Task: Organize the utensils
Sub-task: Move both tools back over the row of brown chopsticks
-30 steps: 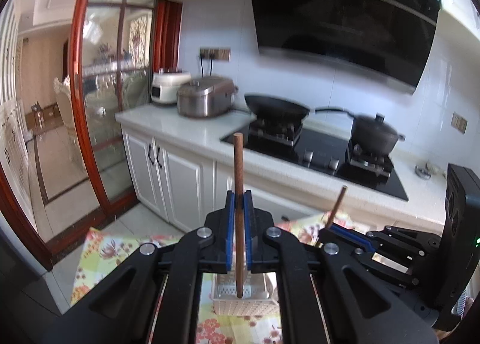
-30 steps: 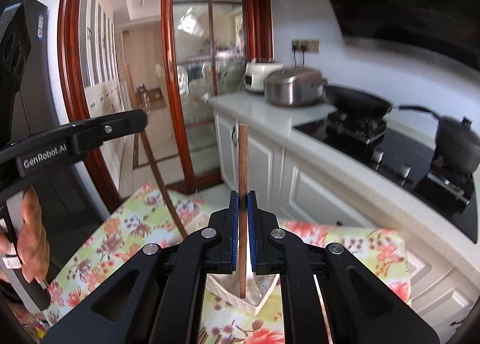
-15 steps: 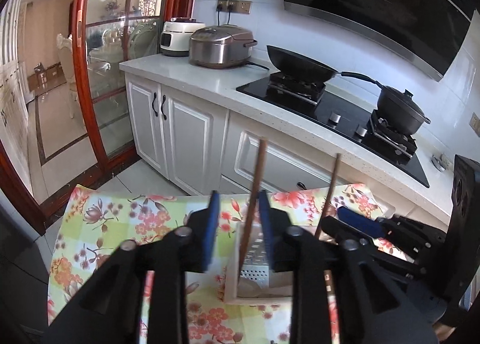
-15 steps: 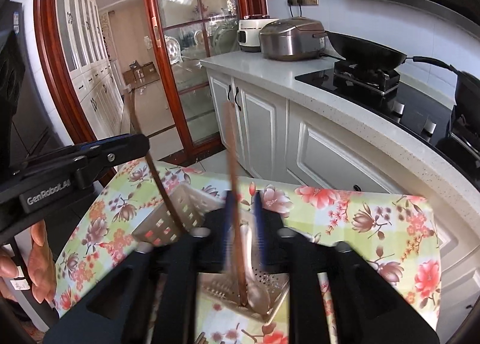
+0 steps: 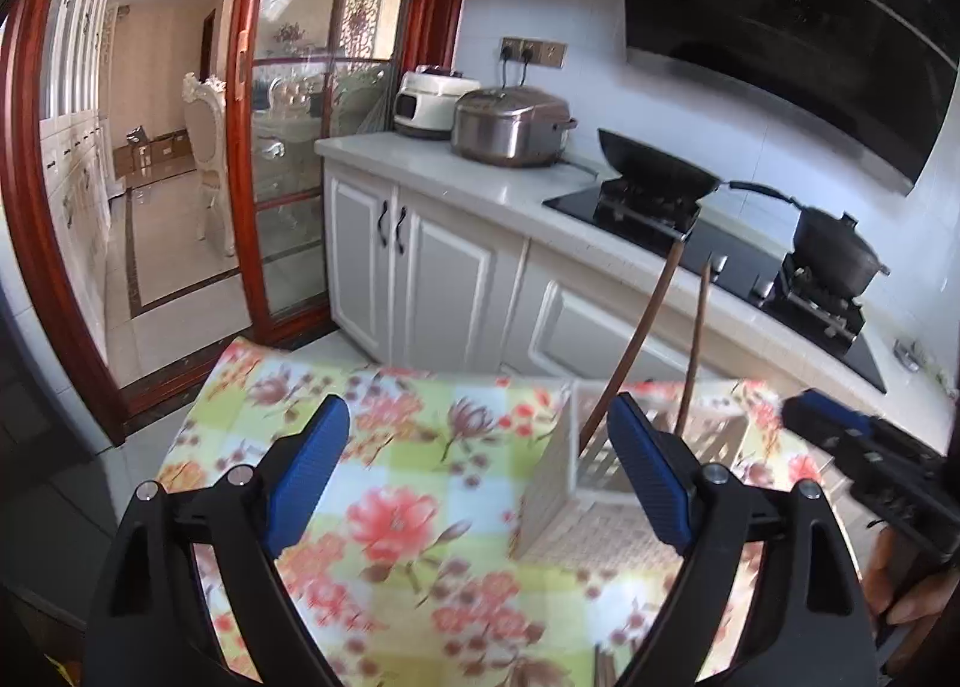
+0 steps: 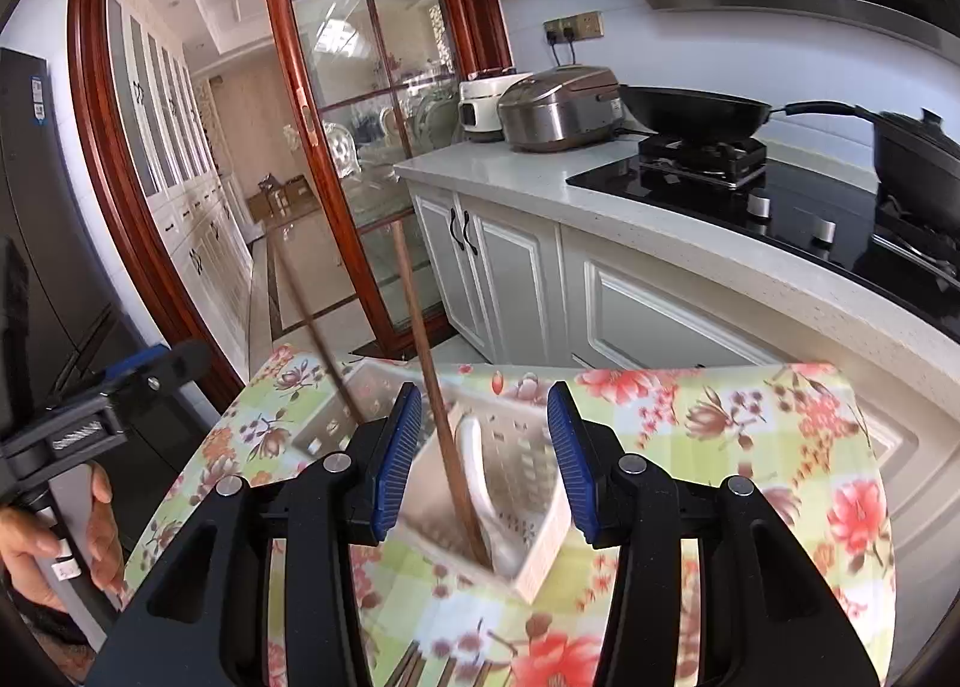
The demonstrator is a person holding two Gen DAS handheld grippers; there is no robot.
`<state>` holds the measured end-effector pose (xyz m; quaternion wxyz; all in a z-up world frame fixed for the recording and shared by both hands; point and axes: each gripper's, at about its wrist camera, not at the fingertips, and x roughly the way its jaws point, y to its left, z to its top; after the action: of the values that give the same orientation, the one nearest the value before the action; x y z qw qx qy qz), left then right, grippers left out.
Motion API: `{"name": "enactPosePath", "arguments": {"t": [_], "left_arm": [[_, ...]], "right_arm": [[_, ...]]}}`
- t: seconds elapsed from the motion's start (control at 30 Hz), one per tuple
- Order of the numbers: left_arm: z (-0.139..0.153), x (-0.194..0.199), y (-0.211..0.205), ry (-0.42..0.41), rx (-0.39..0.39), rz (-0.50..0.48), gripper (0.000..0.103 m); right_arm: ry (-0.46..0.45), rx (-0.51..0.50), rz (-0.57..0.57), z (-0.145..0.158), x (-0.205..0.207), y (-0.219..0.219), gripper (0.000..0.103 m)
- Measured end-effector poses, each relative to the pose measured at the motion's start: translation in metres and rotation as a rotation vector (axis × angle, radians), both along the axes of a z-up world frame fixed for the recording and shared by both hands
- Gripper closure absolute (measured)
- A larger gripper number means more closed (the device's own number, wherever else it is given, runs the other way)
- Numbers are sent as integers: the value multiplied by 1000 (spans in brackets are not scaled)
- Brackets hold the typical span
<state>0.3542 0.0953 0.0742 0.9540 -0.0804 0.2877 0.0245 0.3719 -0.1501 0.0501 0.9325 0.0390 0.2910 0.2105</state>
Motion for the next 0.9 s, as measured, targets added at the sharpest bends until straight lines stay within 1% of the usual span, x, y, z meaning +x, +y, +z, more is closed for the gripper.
{"name": "enactPosePath", "arguments": {"t": [0.1, 0.2, 0.27, 0.37, 0.5, 0.57, 0.63, 0.73, 0.9], "left_arm": [[-5, -19, 5, 9, -6, 14, 18], [-11, -48, 7, 4, -24, 20, 17], [-17, -67, 8, -2, -37, 28, 12], [-31, -100, 7, 0, -62, 42, 10], [-61, -140, 3, 47, -123, 47, 10], [-70, -152, -1, 62, -133, 41, 10], [-81, -164, -7, 78, -127, 33, 10], [-94, -178, -16, 93, -99, 24, 10], [-111, -192, -27, 104, -63, 16, 10]], "right_arm": [[-15, 1, -2, -3, -24, -6, 60], [-27, -4, 3, -11, -52, -11, 60], [-30, -7, 8, -18, -70, -13, 60], [-27, -4, 11, -33, -100, -18, 60], [-8, -10, 15, -56, -130, -20, 60], [13, -12, 23, -67, -140, -21, 60], [28, -21, 31, -77, -151, -21, 60], [46, -37, 29, -90, -165, -21, 60], [54, -57, 6, -105, -177, -22, 60]]}}
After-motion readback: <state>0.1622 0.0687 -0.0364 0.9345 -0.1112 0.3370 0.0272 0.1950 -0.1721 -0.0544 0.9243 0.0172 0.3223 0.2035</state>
